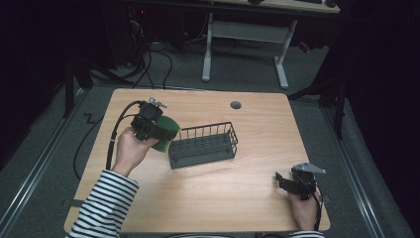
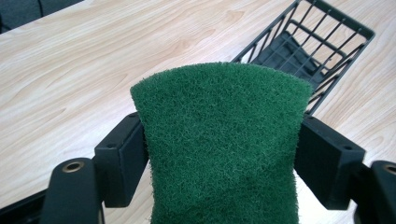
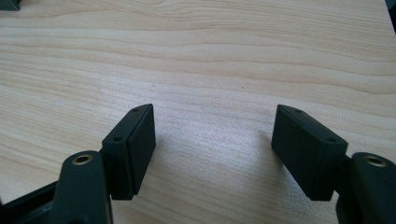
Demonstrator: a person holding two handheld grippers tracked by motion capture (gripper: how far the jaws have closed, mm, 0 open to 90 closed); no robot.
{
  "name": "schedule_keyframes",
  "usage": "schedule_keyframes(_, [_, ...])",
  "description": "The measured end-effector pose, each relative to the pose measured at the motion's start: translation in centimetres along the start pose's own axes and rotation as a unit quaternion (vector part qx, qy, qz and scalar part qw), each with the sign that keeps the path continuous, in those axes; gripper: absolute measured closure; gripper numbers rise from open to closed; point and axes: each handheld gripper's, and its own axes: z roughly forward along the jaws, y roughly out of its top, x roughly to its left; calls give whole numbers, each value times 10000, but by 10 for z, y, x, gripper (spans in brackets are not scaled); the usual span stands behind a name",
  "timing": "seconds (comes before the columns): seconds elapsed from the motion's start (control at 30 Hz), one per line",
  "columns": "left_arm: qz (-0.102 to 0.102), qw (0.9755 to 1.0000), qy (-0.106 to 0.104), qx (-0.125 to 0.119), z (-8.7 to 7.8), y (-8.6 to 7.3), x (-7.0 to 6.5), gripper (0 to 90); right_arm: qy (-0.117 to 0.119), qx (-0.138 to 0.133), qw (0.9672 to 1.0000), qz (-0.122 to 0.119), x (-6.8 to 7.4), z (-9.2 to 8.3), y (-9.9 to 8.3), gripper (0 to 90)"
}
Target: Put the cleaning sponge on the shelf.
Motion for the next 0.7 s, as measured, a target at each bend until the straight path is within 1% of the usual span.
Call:
schedule_keyframes(0.13, [93,9999,-23,87,9,9,-6,254,2,-1,10000,1,0,0,0,304])
schedule_keyframes(0.3, [137,9998,-14,113,20,21,-12,254,3,-2,10000,0,0,0,0,303])
schedule_keyframes(0.6, [283,9993,143,208,44,38,-22,254,7,-1,10000,4,0,0,0,302])
schedule_keyframes(0.7, [286,9991,162,248,53,41,-25,254,11,-1,10000,3,0,0,0,301])
